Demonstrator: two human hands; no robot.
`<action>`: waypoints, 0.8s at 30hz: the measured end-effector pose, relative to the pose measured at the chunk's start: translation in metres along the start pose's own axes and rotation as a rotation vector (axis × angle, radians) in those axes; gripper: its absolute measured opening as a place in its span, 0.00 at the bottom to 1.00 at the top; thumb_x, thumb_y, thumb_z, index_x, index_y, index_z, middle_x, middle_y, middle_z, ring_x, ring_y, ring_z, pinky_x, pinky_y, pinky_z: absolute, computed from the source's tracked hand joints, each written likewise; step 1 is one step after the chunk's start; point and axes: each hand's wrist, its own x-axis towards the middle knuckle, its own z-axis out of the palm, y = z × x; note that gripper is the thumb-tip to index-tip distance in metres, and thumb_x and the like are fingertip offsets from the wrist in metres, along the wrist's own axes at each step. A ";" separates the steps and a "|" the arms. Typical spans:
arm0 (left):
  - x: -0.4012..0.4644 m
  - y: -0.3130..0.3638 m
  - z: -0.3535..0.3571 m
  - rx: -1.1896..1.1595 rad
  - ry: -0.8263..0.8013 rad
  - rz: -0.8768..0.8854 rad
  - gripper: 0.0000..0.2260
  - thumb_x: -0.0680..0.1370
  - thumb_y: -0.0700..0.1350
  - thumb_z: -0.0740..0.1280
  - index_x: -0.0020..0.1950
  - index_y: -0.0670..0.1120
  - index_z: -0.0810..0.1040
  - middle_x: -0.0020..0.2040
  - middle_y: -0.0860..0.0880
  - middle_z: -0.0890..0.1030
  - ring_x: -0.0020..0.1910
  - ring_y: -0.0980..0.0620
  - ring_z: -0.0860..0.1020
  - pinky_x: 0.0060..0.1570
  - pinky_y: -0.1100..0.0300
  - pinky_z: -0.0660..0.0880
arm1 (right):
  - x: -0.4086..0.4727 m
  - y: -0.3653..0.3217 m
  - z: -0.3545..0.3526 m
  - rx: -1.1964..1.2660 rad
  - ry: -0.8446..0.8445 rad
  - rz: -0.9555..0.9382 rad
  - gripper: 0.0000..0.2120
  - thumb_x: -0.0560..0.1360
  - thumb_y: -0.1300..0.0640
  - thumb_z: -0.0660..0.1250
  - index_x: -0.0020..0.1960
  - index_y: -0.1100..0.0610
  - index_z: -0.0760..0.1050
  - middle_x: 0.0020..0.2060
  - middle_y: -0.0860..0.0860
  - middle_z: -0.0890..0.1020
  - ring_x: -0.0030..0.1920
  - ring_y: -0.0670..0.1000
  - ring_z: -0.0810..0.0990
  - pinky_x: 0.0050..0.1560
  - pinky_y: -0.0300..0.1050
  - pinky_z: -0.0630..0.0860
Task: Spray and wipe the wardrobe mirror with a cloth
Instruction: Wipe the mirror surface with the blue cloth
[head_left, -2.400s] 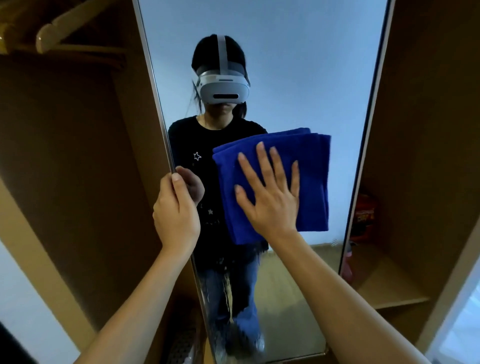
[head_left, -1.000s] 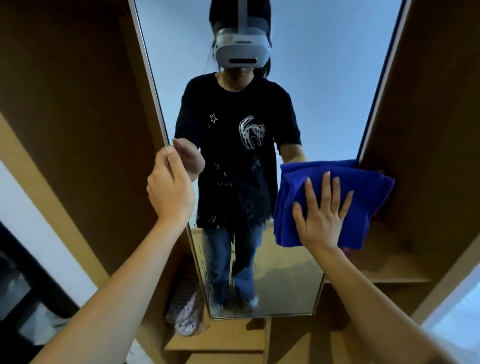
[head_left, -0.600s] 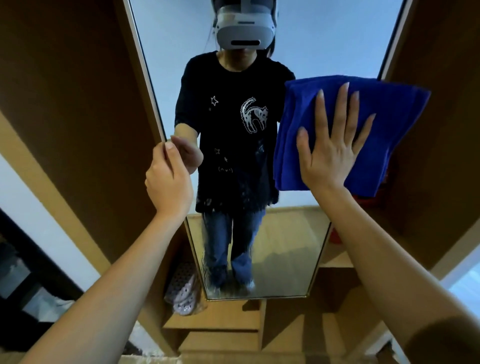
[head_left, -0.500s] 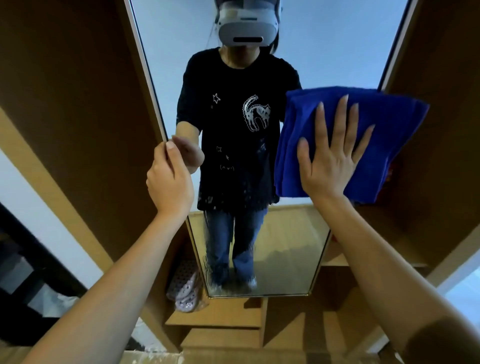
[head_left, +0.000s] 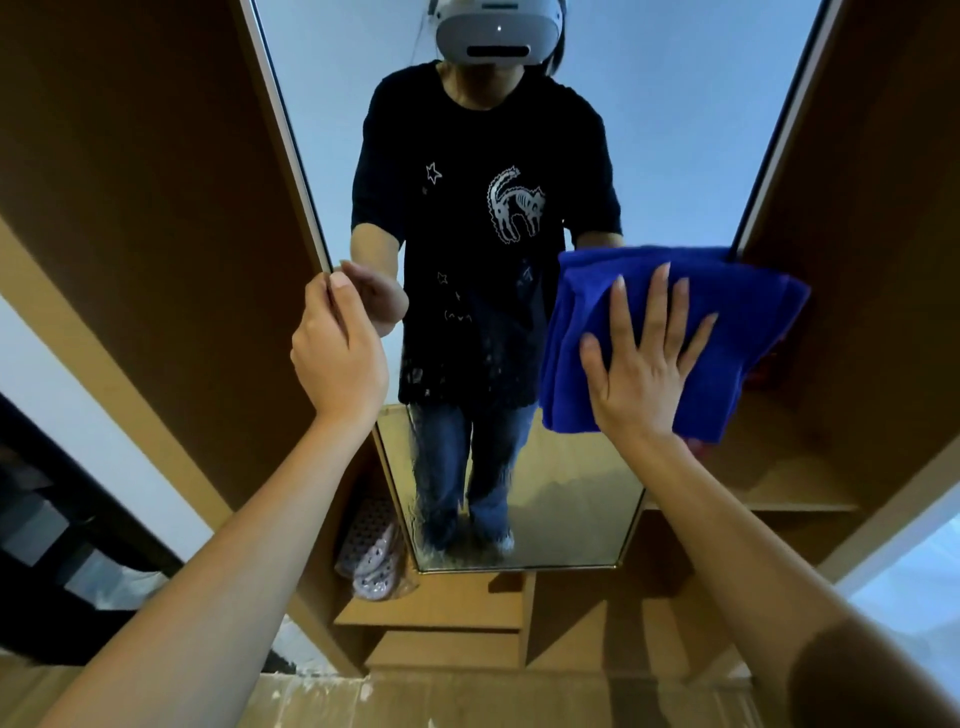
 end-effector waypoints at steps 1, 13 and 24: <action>0.000 -0.001 0.000 -0.003 -0.002 0.005 0.18 0.84 0.51 0.51 0.61 0.42 0.75 0.48 0.51 0.80 0.45 0.56 0.77 0.41 0.70 0.70 | 0.017 -0.004 -0.007 0.005 0.051 -0.003 0.28 0.82 0.40 0.45 0.78 0.49 0.51 0.77 0.59 0.55 0.76 0.59 0.49 0.74 0.60 0.37; -0.035 -0.040 -0.006 -0.026 -0.124 -0.081 0.17 0.85 0.48 0.50 0.55 0.40 0.76 0.38 0.54 0.75 0.36 0.57 0.74 0.32 0.68 0.62 | -0.037 -0.019 0.026 -0.029 -0.016 -0.093 0.28 0.82 0.39 0.44 0.79 0.44 0.42 0.78 0.54 0.46 0.78 0.52 0.38 0.74 0.60 0.34; -0.035 -0.038 -0.001 -0.027 -0.129 -0.073 0.17 0.85 0.48 0.50 0.56 0.42 0.76 0.44 0.50 0.79 0.41 0.53 0.77 0.37 0.66 0.66 | 0.003 -0.068 0.014 -0.003 0.032 -0.117 0.26 0.82 0.41 0.50 0.77 0.47 0.52 0.76 0.54 0.53 0.77 0.55 0.44 0.73 0.61 0.35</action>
